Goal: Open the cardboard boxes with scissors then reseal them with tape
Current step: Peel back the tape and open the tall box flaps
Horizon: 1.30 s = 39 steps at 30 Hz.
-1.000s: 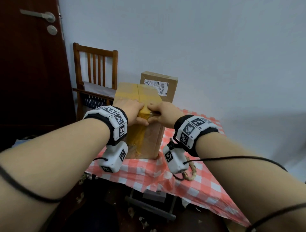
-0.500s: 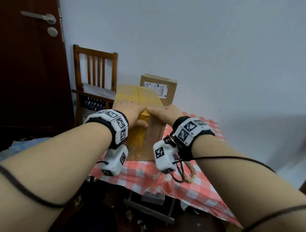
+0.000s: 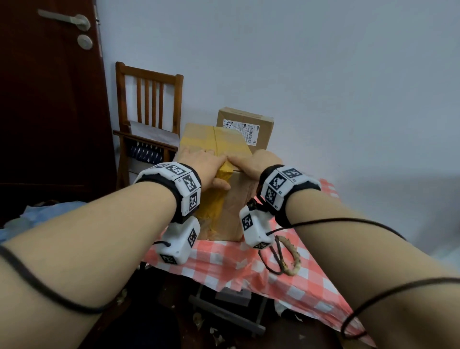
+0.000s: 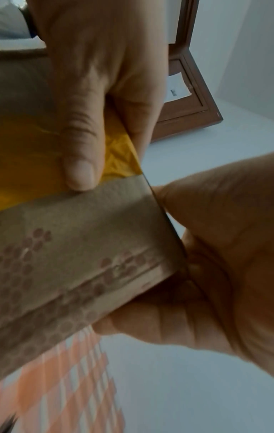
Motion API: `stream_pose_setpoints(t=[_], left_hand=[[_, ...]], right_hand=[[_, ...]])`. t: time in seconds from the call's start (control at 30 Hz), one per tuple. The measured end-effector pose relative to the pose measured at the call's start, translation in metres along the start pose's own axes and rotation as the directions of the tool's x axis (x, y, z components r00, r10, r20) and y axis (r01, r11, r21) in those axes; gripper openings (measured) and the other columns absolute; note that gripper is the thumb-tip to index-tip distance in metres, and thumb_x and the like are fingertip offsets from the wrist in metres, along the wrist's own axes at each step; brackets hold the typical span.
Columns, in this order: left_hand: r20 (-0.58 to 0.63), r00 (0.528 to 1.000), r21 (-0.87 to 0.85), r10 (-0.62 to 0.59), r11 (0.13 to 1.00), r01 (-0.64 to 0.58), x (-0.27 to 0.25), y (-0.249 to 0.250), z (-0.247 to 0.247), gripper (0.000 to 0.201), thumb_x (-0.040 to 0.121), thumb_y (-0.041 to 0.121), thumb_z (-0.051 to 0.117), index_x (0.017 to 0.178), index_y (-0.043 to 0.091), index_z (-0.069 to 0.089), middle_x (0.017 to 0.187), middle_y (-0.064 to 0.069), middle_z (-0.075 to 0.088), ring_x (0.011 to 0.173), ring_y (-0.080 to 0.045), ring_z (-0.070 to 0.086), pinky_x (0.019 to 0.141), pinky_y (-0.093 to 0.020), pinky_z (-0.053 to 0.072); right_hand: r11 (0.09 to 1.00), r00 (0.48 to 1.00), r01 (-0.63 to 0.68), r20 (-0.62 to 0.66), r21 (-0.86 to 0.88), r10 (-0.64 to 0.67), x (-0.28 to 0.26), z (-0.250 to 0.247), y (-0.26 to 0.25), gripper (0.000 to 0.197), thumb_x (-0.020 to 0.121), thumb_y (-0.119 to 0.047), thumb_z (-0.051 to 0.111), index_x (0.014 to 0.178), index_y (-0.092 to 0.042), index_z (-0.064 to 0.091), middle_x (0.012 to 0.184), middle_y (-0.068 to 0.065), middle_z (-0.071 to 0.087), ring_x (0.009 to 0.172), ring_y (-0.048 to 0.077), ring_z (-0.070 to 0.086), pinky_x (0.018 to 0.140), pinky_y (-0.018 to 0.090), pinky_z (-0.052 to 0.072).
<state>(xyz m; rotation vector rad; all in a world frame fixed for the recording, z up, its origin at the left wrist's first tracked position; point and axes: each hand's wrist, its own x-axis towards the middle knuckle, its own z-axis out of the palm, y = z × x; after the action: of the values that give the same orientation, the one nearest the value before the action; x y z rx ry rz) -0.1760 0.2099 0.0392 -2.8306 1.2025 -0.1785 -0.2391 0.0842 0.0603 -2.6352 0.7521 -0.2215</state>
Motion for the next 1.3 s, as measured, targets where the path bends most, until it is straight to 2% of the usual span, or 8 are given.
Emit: stream_pose_setpoints(t=[0.17, 0.3, 0.47, 0.73, 0.9, 1.0, 1.17, 1.3], left_hand=[[-0.009, 1.000, -0.005, 0.009, 1.000, -0.009, 0.000, 0.002, 0.002, 0.076, 0.086, 0.064, 0.048, 0.144, 0.020, 0.029, 0.145, -0.007, 0.041, 0.133, -0.028, 0.038, 0.111, -0.056, 0.023], [0.003, 1.000, -0.006, 0.001, 1.000, -0.001, -0.001, 0.002, 0.001, 0.075, 0.086, 0.065, 0.048, 0.144, 0.021, 0.030, 0.145, -0.007, 0.041, 0.135, -0.029, 0.036, 0.113, -0.056, 0.021], [-0.005, 1.000, -0.020, 0.002, 1.000, -0.002, 0.000, -0.001, 0.002, 0.075, 0.085, 0.064, 0.049, 0.144, 0.023, 0.029, 0.143, -0.007, 0.043, 0.133, -0.029, 0.037, 0.111, -0.056, 0.023], [-0.011, 1.000, -0.006, 0.006, 1.000, -0.006, 0.001, 0.000, 0.002, 0.075, 0.085, 0.066, 0.048, 0.143, 0.020, 0.032, 0.143, -0.007, 0.043, 0.133, -0.029, 0.038, 0.111, -0.056, 0.023], [-0.023, 1.000, -0.014, 0.003, 1.000, -0.003, 0.001, -0.002, 0.004, 0.077, 0.085, 0.065, 0.048, 0.146, 0.022, 0.026, 0.145, -0.007, 0.041, 0.134, -0.029, 0.037, 0.111, -0.055, 0.024], [-0.018, 1.000, -0.002, 0.004, 1.000, -0.004, 0.001, 0.000, 0.004, 0.075, 0.086, 0.065, 0.048, 0.144, 0.022, 0.028, 0.143, -0.007, 0.042, 0.132, -0.029, 0.038, 0.111, -0.056, 0.024], [-0.008, 1.000, -0.019, 0.002, 1.000, -0.002, 0.000, 0.002, 0.002, 0.072, 0.086, 0.064, 0.048, 0.141, 0.020, 0.033, 0.143, -0.008, 0.042, 0.133, -0.029, 0.037, 0.112, -0.057, 0.021], [-0.010, 1.000, -0.023, -0.006, 1.000, 0.006, -0.001, 0.001, 0.002, 0.072, 0.086, 0.064, 0.048, 0.141, 0.022, 0.033, 0.143, -0.007, 0.043, 0.132, -0.028, 0.038, 0.112, -0.056, 0.022]], right_hand=[[0.997, 0.999, -0.003, -0.044, 0.079, 0.007, 0.002, 0.003, 0.008, 0.039, 0.093, -0.042, 0.050, 0.097, -0.004, 0.056, 0.102, 0.015, 0.065, 0.092, 0.034, 0.065, 0.082, 0.040, 0.054], [1.000, 0.996, 0.018, -0.092, 0.016, -0.016, 0.004, 0.001, 0.010, 0.023, 0.096, -0.018, 0.040, 0.086, -0.002, 0.054, 0.102, 0.019, 0.065, 0.088, 0.032, 0.061, 0.077, 0.033, 0.050], [0.997, 1.000, 0.005, 0.017, -0.072, -0.004, 0.004, 0.000, -0.004, 0.061, 0.088, -0.062, 0.044, 0.114, -0.008, 0.058, 0.098, 0.008, 0.052, 0.089, 0.026, 0.053, 0.075, 0.031, 0.042], [0.999, 0.997, -0.020, -0.071, -0.047, 0.017, 0.007, 0.002, 0.006, 0.020, 0.096, -0.014, 0.040, 0.089, -0.002, 0.056, 0.106, 0.019, 0.065, 0.093, 0.034, 0.063, 0.082, 0.038, 0.053], [0.993, 1.000, -0.019, 0.001, -0.119, 0.019, 0.004, 0.002, -0.005, 0.062, 0.089, -0.063, 0.041, 0.114, -0.010, 0.059, 0.103, 0.010, 0.058, 0.088, 0.027, 0.054, 0.079, 0.032, 0.046], [0.991, 1.000, -0.026, 0.005, -0.130, 0.027, 0.007, 0.001, -0.003, 0.057, 0.093, -0.055, 0.043, 0.120, -0.006, 0.057, 0.116, 0.012, 0.061, 0.102, 0.028, 0.059, 0.083, 0.033, 0.046], [0.997, 0.998, -0.033, -0.059, -0.063, 0.029, 0.005, 0.002, 0.007, 0.028, 0.099, -0.019, 0.038, 0.103, -0.001, 0.059, 0.116, 0.019, 0.061, 0.103, 0.032, 0.059, 0.079, 0.035, 0.045], [0.990, 1.000, -0.011, -0.004, 0.138, 0.011, 0.001, 0.002, 0.010, 0.042, 0.096, -0.035, 0.042, 0.113, 0.000, 0.058, 0.112, 0.020, 0.062, 0.103, 0.038, 0.062, 0.091, 0.044, 0.051]])
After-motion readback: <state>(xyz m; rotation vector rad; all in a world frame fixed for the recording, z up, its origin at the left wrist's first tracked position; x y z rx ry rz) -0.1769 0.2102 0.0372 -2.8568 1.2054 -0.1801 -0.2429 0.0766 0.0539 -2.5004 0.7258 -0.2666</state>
